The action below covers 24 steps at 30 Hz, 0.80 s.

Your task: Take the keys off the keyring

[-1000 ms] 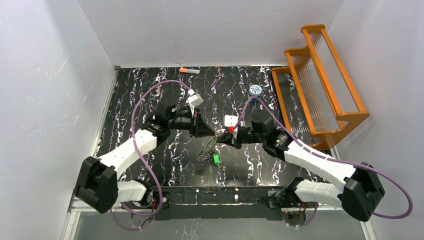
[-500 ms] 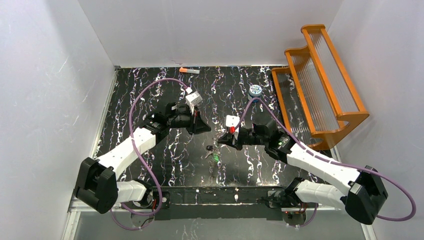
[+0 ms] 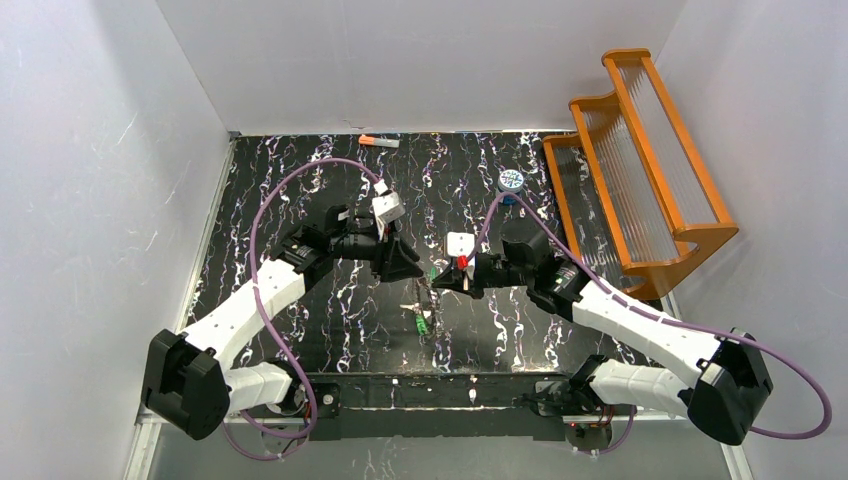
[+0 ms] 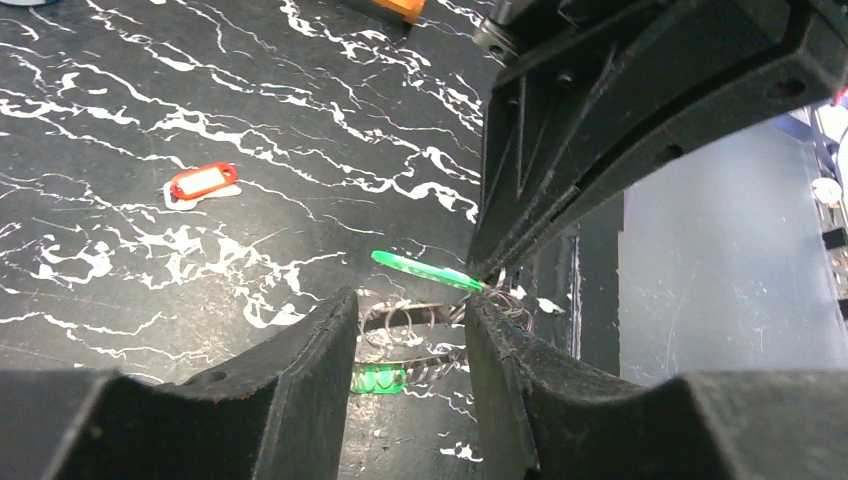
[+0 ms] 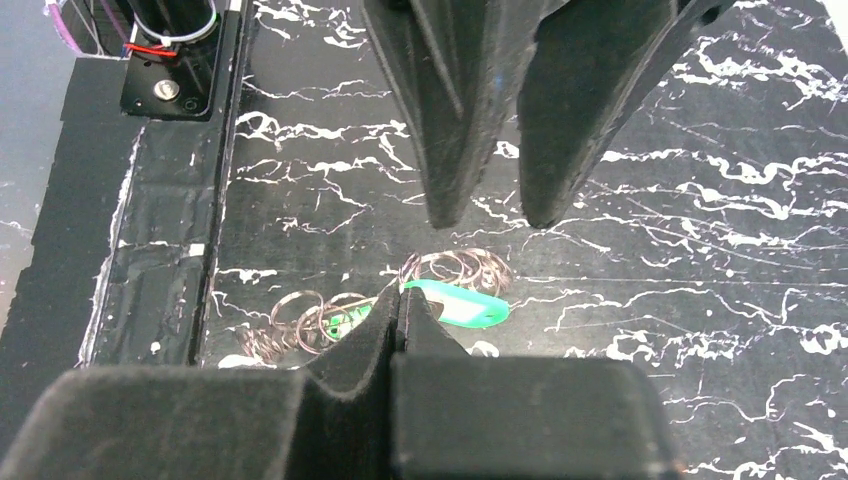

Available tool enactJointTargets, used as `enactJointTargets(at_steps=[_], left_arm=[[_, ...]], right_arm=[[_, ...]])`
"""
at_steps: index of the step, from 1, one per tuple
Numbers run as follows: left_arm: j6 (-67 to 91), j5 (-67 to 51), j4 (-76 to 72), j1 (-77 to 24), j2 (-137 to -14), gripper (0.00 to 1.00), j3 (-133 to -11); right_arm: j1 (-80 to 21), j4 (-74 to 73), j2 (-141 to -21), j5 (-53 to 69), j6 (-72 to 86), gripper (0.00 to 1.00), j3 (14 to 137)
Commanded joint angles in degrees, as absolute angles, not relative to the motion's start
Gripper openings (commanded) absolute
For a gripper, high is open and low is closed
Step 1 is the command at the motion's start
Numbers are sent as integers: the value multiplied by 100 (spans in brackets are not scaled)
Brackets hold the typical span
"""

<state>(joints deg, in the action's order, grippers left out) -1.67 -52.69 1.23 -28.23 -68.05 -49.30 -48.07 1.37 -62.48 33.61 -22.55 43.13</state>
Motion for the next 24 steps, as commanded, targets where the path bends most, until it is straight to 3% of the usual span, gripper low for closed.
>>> enactJointTargets(at_steps=[1, 15, 24], left_arm=[[-592, -5781, 372, -2808, -6671, 43, -5067], [-937, -6686, 387, -3121, -7131, 46, -5060], [-1028, -7099, 389, -3241, -7128, 39, -5027]], right_arm=[[-4830, 378, -6164, 3413, -2423, 1, 4729], [-4834, 418, -6091, 3848, -2466, 1, 4764], [-4830, 546, -5993, 3790, -2443, 1, 4674]])
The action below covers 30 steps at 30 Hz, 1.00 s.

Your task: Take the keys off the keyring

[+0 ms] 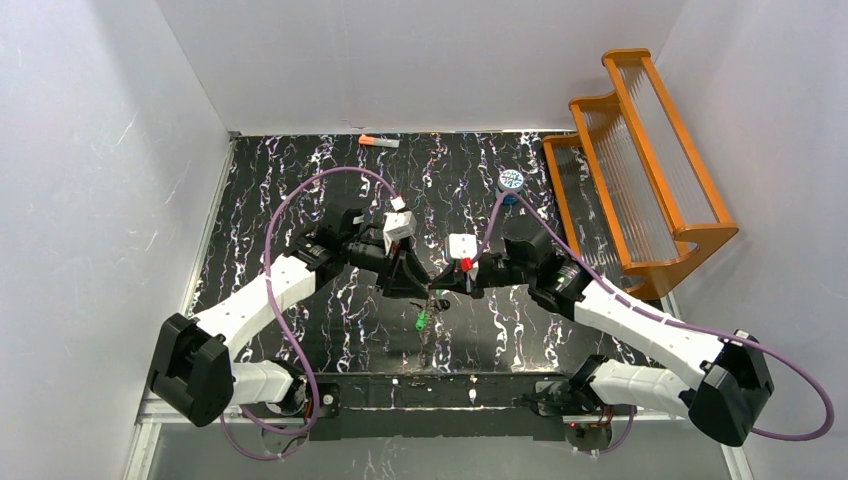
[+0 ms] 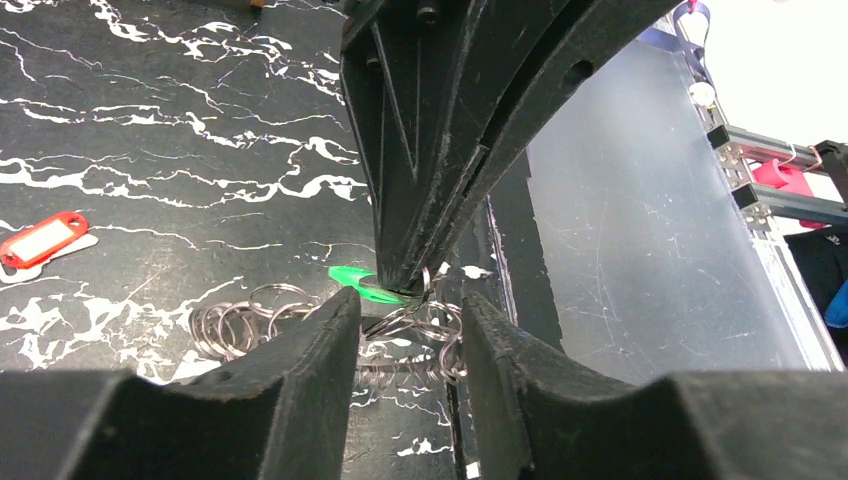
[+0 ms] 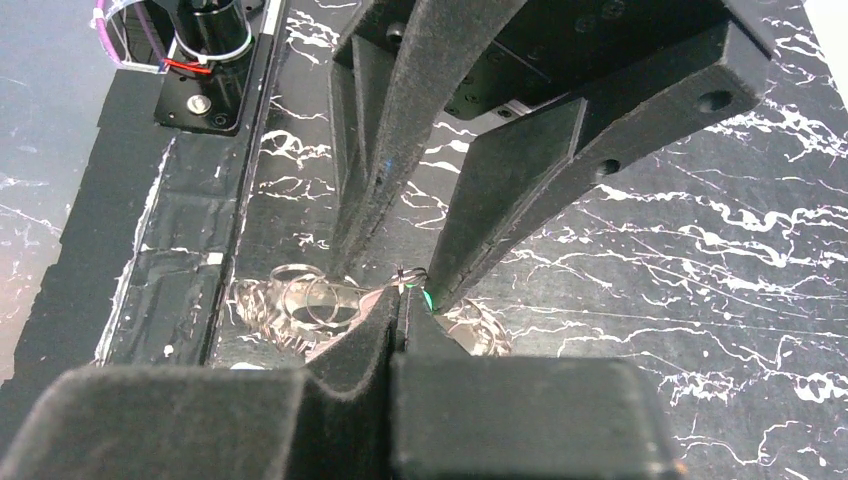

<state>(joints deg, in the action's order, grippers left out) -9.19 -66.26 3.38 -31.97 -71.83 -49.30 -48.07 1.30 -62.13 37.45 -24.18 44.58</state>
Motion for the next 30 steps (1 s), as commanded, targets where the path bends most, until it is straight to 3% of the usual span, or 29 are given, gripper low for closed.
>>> enactJointTargets(at_steps=[1, 13, 23, 30], left_arm=[[-1028, -7113, 395, -3243, -7128, 37, -5020], [-1341, -7086, 784, -3261, -7093, 36, -5090], [-1534, -7083, 980, -3261, -7093, 1, -5176], [-1229, -6197, 937, -3252, -7058, 0, -5232]], right_arm=[[-4826, 559, -5964, 3762, -2437, 1, 4656], [-4834, 567, -5793, 3675, -2417, 1, 4553], [-4826, 501, -5776, 3784, -2378, 1, 4504], [-4833, 487, -5694, 3772, -2208, 1, 4378]])
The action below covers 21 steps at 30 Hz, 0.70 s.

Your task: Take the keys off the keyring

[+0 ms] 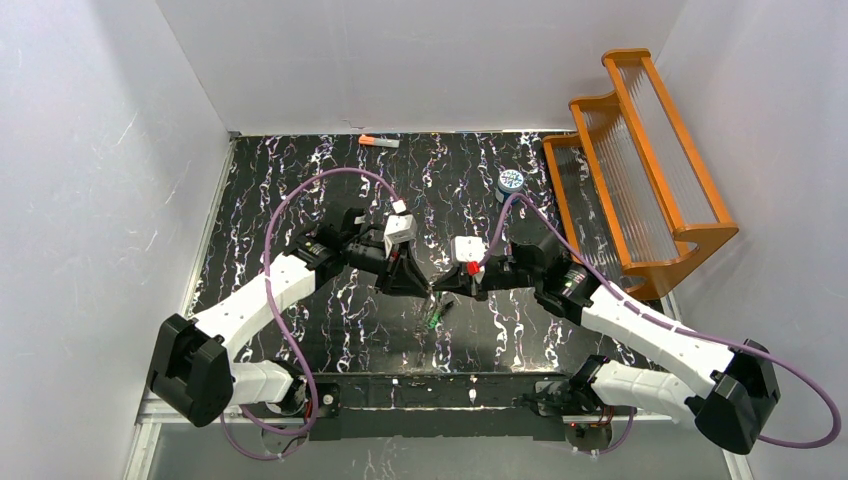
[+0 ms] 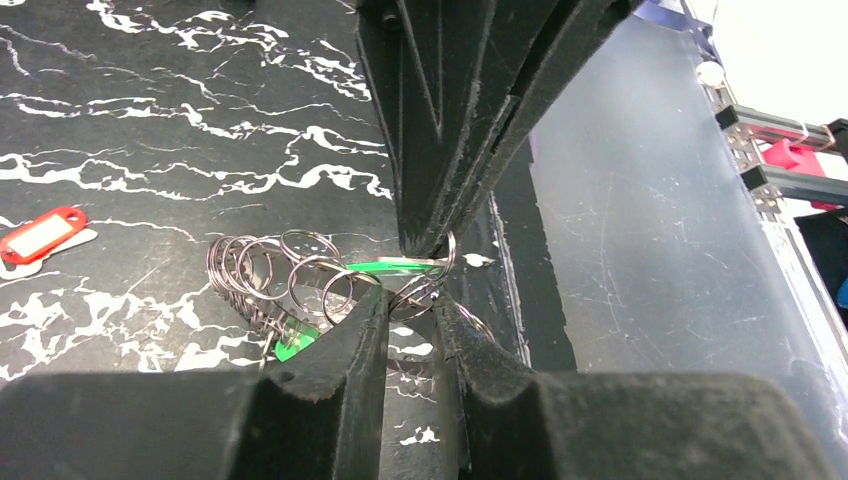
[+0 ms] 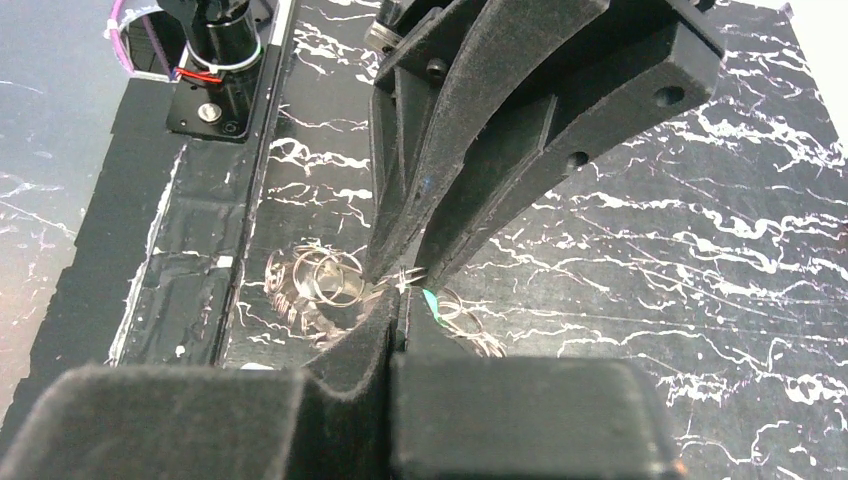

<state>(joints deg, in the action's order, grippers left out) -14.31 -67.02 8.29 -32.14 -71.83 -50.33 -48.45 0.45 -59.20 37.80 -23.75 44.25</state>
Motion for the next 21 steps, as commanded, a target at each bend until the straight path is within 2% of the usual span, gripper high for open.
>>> enactJointTargets(at_steps=[1, 5, 10, 21], left_arm=[[-1023, -6051, 787, -3245, -7058, 0, -5195], [26, -5743, -110, -3201, -7112, 0, -5002], [689, -5403, -504, -3157, -7224, 0, -4913], [774, -5342, -544, -3118, -7092, 0, -4913]], right_arm=[[-4828, 485, -5691, 3774, -2177, 1, 4355], [-4843, 381, -5773, 3632, -2174, 1, 4295], [-4936, 360, -6017, 3306, -2261, 1, 4281], [-4965, 641, -6211, 3006, -2241, 1, 4214]])
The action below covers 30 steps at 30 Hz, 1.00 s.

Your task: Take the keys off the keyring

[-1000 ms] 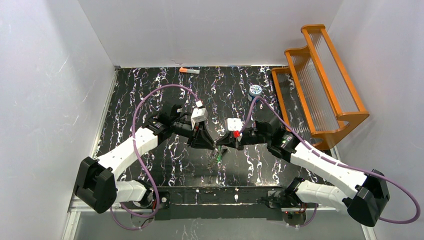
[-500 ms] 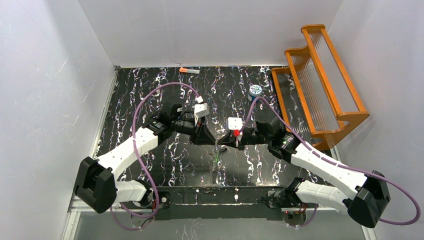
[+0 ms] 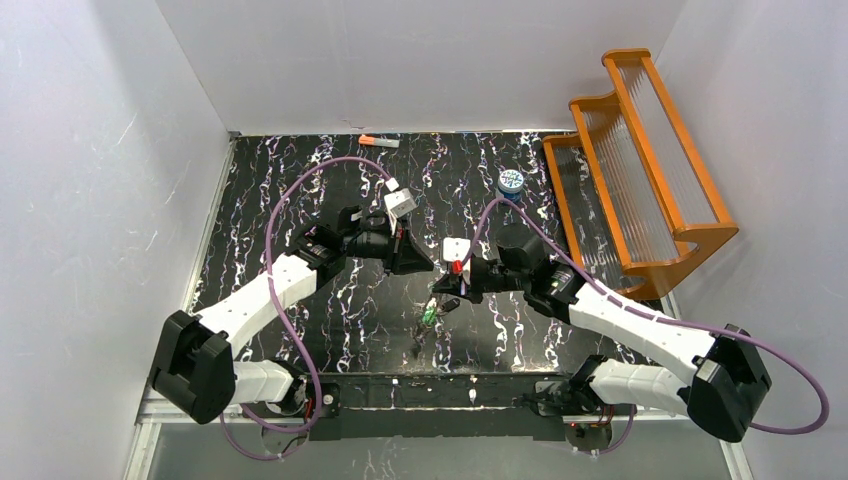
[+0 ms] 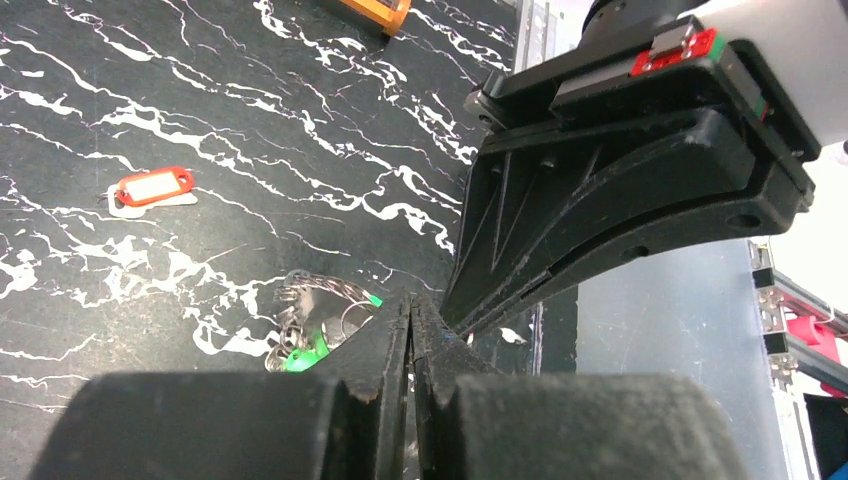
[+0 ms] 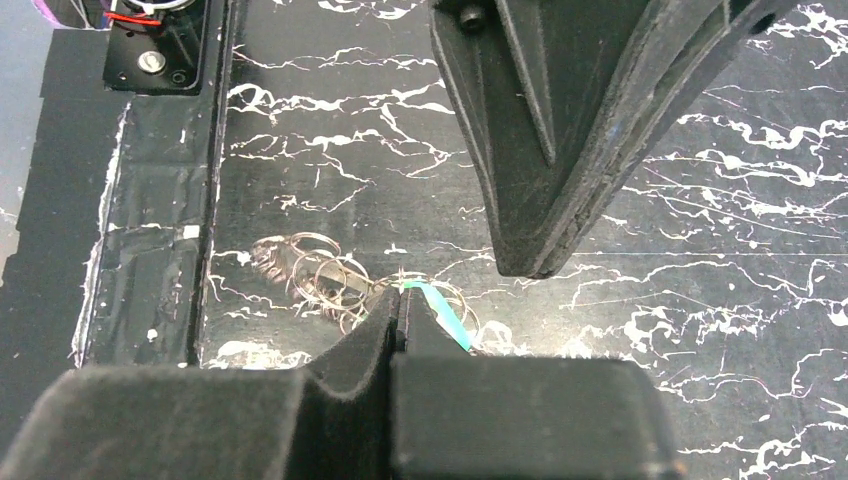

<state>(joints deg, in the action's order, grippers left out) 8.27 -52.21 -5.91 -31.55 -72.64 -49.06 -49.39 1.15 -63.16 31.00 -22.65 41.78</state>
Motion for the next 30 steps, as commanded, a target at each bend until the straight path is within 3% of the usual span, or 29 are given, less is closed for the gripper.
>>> enactJointTargets(at_steps=[1, 3, 9, 12, 17, 22, 30], left_arm=[[597, -5353, -368, -3112, -7062, 0, -4962], [76, -5353, 69, -3116, -6952, 0, -5058], [-1308, -5516, 1073, -3098, -6603, 33, -5226], [-1762, -5756, 1204, -3085, -6536, 42, -5256], [-2475, -6234, 1210, -3076, -6497, 50, -5253], [-2531, -6515, 1143, -3076, -6649, 49, -5413], [-2556, -7483, 1165, -3076, -6975, 36, -5465]], right_arm=[[-4973, 658, -6192, 3014, -2253, 1, 4233], [-4971, 619, -6158, 3026, -2303, 1, 4310], [-4966, 25, -6079, 3496, -2447, 1, 4764], [-4972, -356, -6031, 3646, -2530, 1, 5003], [-4968, -576, -5977, 3860, -2602, 1, 5247], [-4966, -610, -6051, 4065, -2614, 1, 5411], [-4962, -545, -6021, 4096, -2619, 1, 5425]])
